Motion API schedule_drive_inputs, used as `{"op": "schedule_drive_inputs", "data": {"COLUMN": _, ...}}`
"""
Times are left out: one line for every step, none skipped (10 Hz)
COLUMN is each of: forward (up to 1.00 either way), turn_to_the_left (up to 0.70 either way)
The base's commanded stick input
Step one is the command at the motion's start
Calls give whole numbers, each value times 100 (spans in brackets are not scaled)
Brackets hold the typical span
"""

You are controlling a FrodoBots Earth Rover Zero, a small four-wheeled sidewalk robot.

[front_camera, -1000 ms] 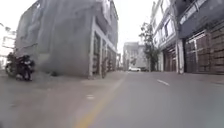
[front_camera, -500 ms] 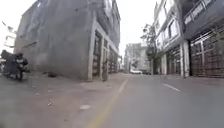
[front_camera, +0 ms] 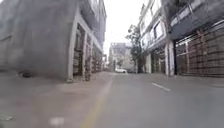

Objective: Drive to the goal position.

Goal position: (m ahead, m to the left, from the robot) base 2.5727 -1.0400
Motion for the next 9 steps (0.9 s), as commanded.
{"op": "schedule_drive_inputs", "data": {"forward": 100, "turn_to_the_left": -40}}
{"op": "schedule_drive_inputs", "data": {"forward": 100, "turn_to_the_left": -29}}
{"op": "schedule_drive_inputs", "data": {"forward": 100, "turn_to_the_left": -3}}
{"op": "schedule_drive_inputs", "data": {"forward": 100, "turn_to_the_left": 0}}
{"op": "schedule_drive_inputs", "data": {"forward": 100, "turn_to_the_left": 0}}
{"op": "schedule_drive_inputs", "data": {"forward": 100, "turn_to_the_left": 0}}
{"op": "schedule_drive_inputs", "data": {"forward": 100, "turn_to_the_left": 0}}
{"op": "schedule_drive_inputs", "data": {"forward": 100, "turn_to_the_left": 0}}
{"op": "schedule_drive_inputs", "data": {"forward": 100, "turn_to_the_left": 0}}
